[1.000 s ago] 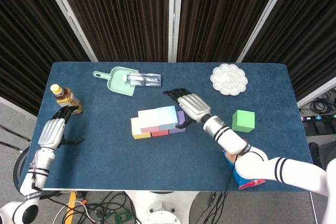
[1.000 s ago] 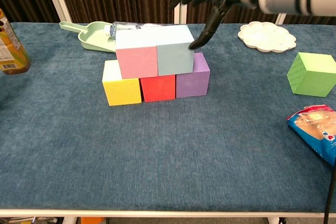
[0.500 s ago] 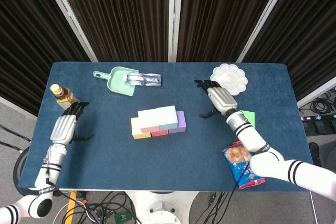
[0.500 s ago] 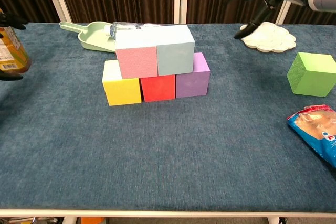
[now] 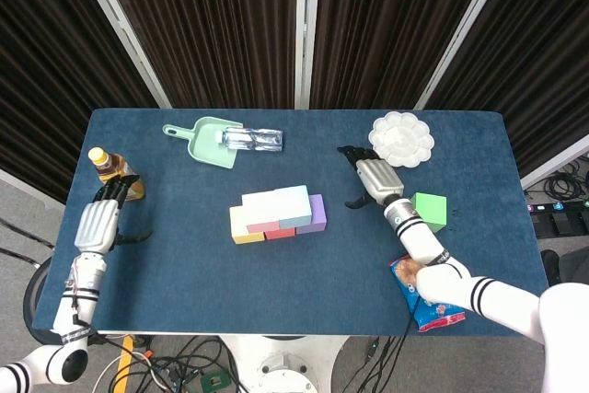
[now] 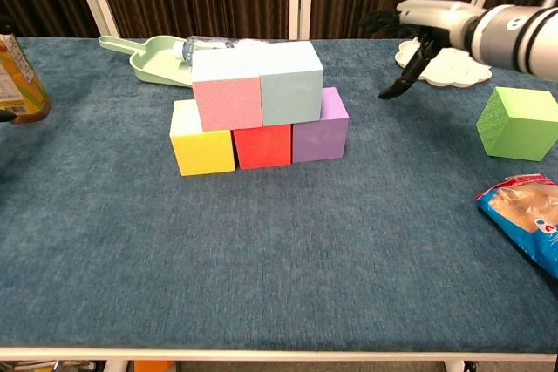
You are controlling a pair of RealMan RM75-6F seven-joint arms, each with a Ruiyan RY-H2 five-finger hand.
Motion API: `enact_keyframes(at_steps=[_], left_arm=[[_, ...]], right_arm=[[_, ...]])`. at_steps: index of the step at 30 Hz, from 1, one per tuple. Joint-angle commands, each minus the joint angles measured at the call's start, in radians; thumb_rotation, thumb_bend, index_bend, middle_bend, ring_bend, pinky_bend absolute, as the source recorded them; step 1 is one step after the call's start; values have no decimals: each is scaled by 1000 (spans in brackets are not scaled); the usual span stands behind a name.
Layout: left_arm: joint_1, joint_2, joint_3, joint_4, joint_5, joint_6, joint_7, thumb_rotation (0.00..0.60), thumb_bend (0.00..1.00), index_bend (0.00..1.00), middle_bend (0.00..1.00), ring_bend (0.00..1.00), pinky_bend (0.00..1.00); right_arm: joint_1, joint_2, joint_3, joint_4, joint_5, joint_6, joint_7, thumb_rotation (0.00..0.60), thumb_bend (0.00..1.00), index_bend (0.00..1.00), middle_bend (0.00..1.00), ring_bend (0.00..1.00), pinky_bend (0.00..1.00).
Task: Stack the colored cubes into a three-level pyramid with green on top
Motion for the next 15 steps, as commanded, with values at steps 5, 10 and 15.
enact_keyframes(at_steps=[5, 10, 15], left_arm=[[10, 13, -2, 6, -1, 7, -18, 600, 40, 111, 95, 31, 141], [15, 19, -3, 12, -3, 8, -30, 600, 40, 111, 95, 31, 141], [15, 16, -2, 22, -2, 2, -39, 600, 40, 111, 95, 31, 141]], right_arm=[[19, -103, 28, 101, -6, -3, 11, 600, 68, 0, 2, 0, 0], [29, -147, 41, 159, -37, -14, 29, 600, 71, 0, 1, 0, 0], [35, -172, 57, 183, -51, -24, 44, 600, 76, 0, 1, 0, 0]])
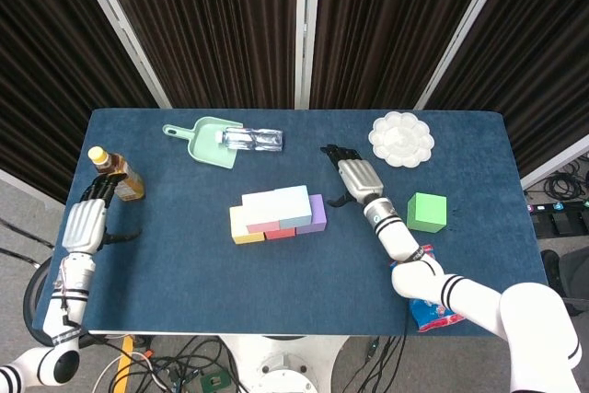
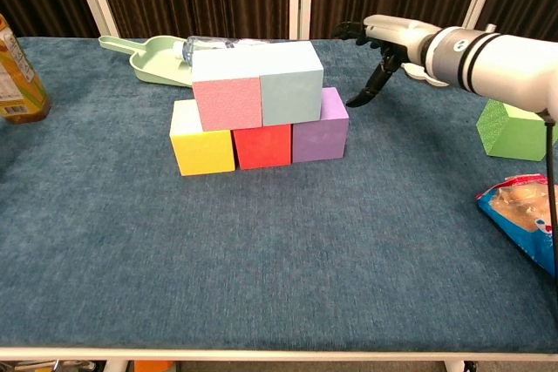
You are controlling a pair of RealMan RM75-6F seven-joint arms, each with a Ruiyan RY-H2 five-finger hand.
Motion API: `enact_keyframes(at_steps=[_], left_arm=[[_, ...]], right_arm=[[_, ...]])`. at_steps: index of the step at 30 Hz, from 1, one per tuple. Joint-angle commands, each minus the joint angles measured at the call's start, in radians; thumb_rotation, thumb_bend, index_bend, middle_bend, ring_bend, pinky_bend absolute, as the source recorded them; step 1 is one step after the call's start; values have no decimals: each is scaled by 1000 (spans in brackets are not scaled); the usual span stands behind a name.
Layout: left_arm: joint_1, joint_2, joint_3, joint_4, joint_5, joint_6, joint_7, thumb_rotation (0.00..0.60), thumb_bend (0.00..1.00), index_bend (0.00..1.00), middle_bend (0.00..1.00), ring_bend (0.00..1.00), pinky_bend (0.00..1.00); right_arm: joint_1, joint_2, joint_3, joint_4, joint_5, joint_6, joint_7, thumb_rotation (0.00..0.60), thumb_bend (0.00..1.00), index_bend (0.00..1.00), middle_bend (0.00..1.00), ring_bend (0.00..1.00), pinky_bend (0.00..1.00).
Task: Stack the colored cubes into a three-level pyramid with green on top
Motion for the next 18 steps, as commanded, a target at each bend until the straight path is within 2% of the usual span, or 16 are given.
enact_keyframes(at_steps=[1, 18], left_arm=[[-1, -3, 1, 4, 0, -5, -3, 600, 40, 111, 95, 31, 141], [2, 4, 3, -1, 2, -12, -11, 600, 41, 111, 95, 31, 141]], right_arm=[[4, -11, 7, 8, -8, -4, 5, 600, 81, 0, 1, 0, 0], [5, -36, 21, 20, -22, -32, -4, 600, 94, 0, 1, 0, 0]])
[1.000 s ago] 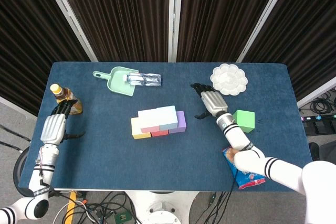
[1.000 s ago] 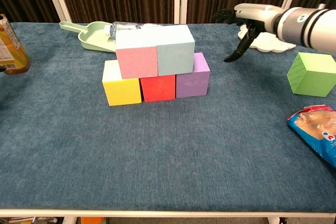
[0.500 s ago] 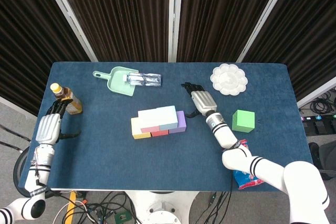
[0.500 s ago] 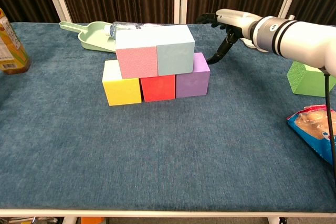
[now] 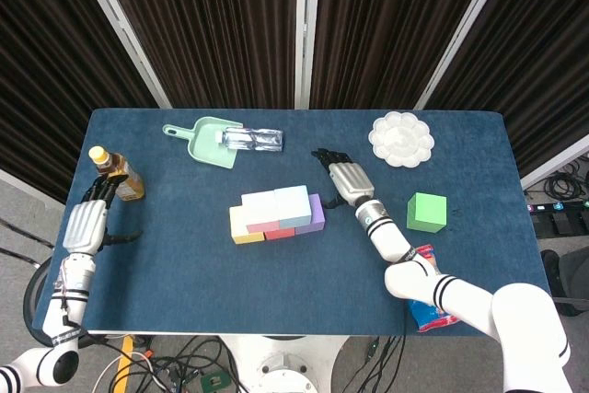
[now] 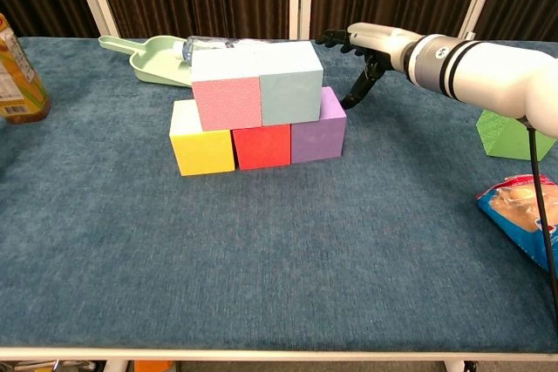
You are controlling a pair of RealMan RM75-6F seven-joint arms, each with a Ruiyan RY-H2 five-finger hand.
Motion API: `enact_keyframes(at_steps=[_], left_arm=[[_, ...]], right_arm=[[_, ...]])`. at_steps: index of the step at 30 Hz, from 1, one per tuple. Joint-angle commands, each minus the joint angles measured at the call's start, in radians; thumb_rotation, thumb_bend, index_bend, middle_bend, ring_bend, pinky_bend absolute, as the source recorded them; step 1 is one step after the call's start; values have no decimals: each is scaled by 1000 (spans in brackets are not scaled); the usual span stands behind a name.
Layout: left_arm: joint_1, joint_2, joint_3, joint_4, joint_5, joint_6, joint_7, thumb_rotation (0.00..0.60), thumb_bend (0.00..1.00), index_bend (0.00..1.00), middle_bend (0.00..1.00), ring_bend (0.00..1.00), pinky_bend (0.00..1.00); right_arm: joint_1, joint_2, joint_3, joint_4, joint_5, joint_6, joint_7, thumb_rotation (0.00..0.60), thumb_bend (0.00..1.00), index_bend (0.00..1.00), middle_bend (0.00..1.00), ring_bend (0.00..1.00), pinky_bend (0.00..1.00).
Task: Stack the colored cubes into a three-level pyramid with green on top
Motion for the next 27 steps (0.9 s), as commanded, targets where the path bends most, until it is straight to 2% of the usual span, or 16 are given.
enact_keyframes(at_steps=[1, 27], left_arm=[[0, 0, 0, 0, -1, -2, 0, 600, 41, 111, 95, 31, 141], [0, 5, -1, -6, -7, -14, -6, 600, 41, 111, 95, 31, 141]], right_arm=[[-1, 0, 2, 0, -2, -2, -1, 600, 94, 0, 1, 0, 0], [-8, 14, 21, -26, 2, -8, -14, 600, 95, 0, 1, 0, 0]])
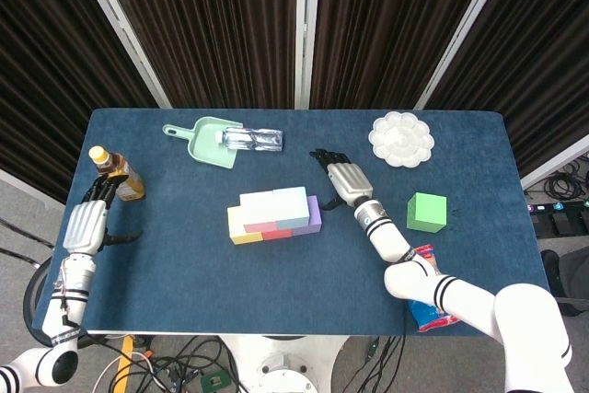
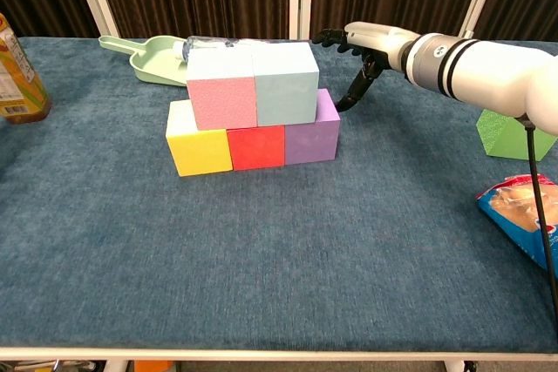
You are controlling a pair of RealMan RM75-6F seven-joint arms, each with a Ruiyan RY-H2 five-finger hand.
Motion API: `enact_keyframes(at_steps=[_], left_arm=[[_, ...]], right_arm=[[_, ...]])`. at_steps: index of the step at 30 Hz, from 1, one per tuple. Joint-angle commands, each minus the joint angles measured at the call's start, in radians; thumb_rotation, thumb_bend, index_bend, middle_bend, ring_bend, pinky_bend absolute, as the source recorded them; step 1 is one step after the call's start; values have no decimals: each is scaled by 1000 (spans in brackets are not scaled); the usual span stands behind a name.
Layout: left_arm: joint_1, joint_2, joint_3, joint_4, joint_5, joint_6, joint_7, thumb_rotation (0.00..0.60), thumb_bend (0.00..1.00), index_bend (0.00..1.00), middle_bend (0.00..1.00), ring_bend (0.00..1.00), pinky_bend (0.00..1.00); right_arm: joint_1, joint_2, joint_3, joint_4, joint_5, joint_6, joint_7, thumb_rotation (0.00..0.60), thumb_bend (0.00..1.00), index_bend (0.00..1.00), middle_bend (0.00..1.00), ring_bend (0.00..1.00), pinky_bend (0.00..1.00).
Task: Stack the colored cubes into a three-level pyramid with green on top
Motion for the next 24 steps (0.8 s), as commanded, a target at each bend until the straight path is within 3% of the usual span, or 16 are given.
enact_keyframes(at_steps=[1, 8, 13, 24], left_arm=[[-1, 0, -1, 0, -1, -1, 1, 600, 41, 111, 95, 31, 141], [-3, 1, -4, -6, -6, -8, -3, 600, 41, 111, 95, 31, 141], [-4, 5, -4, -19, -7, -10, 1, 600, 41, 111, 95, 31, 141], [-2, 16, -1, -62, -7, -1, 27, 600, 41, 111, 95, 31, 142]], right_arm=[[-2, 9, 4, -10, 1, 1, 0, 600, 94, 0, 0, 0, 0], [-11, 94, 2, -100, 17, -10, -32, 600, 92, 0, 3, 0, 0], [-15, 229, 5, -248, 103, -21, -101, 600, 91, 0, 12, 0, 0], [-83, 515, 34, -604, 208, 155, -186, 600, 60, 0, 46, 0, 0]])
